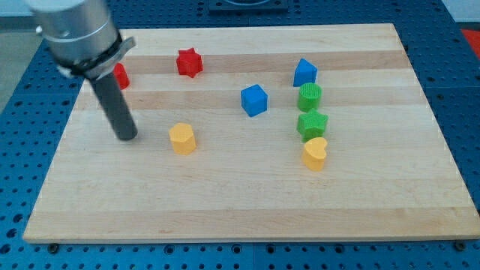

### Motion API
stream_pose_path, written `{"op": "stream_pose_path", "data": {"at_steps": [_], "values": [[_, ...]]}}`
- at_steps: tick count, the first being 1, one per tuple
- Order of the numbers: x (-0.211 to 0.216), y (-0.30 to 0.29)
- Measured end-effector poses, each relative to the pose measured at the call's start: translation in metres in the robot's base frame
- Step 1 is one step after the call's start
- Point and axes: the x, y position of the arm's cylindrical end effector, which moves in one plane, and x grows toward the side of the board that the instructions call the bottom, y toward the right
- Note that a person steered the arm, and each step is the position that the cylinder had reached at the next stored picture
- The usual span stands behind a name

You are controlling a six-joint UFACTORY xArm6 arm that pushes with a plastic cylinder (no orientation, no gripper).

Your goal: Move the yellow hexagon towards the blue cube

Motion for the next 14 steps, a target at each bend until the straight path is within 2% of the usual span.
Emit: {"op": "stream_pose_path", "data": {"at_steps": [1,3,7,14], "values": [[0.008,0.024],[0.005,0.116],[0.022,0.182],[0.01,0.186]]}}
